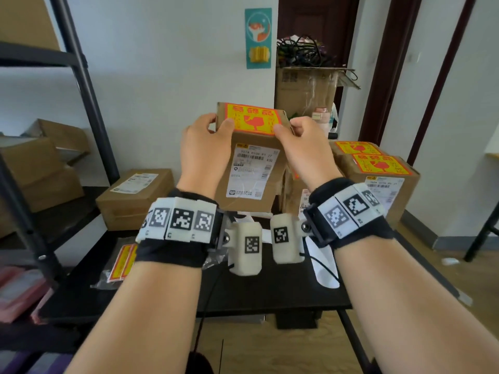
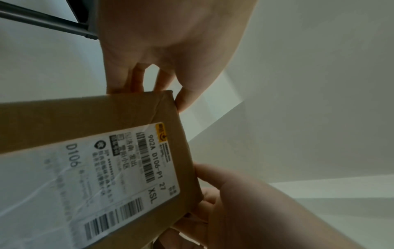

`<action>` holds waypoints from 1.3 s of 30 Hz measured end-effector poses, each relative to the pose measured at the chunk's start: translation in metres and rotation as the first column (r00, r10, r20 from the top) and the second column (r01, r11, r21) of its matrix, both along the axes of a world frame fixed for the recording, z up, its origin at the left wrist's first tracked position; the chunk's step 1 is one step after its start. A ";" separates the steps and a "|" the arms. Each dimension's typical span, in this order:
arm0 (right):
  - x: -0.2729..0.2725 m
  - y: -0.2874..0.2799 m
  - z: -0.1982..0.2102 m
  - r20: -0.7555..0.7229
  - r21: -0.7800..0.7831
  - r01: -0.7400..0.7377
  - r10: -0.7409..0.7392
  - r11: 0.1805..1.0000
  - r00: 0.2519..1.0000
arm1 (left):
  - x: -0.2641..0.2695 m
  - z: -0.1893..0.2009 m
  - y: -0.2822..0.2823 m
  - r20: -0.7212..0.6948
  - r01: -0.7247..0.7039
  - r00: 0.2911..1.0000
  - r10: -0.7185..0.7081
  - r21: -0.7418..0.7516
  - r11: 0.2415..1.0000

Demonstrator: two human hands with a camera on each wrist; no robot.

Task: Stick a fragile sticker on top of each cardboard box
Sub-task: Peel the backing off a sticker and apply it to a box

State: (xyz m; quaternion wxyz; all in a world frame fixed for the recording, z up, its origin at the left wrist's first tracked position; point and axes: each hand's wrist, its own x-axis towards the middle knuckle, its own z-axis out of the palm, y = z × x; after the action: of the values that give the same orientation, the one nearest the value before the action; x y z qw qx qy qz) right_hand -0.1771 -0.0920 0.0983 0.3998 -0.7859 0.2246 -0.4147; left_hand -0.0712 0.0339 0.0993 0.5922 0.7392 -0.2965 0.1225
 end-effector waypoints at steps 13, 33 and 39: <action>0.109 -0.049 -0.013 -0.224 -0.062 -0.048 0.033 0.997 0.974 | 0.088 -0.021 -0.053 -0.182 0.079 0.982 -0.058 0.105 0.991; 0.166 -0.051 -0.056 -0.309 0.073 -0.154 0.169 0.985 0.936 | 0.141 -0.068 -0.045 -0.240 -0.019 0.967 0.080 0.245 0.969; 0.157 -0.061 -0.051 -0.393 0.013 -0.062 0.062 0.998 0.918 | 0.126 -0.063 -0.060 -0.370 0.042 0.929 0.026 0.175 0.984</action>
State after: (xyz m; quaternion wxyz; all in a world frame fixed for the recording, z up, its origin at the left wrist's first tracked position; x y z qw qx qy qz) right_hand -0.0201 -0.1532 0.0476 0.3596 -0.8598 0.2755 -0.2357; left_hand 0.0549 -0.0265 0.0364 0.5687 0.7983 -0.1921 -0.0489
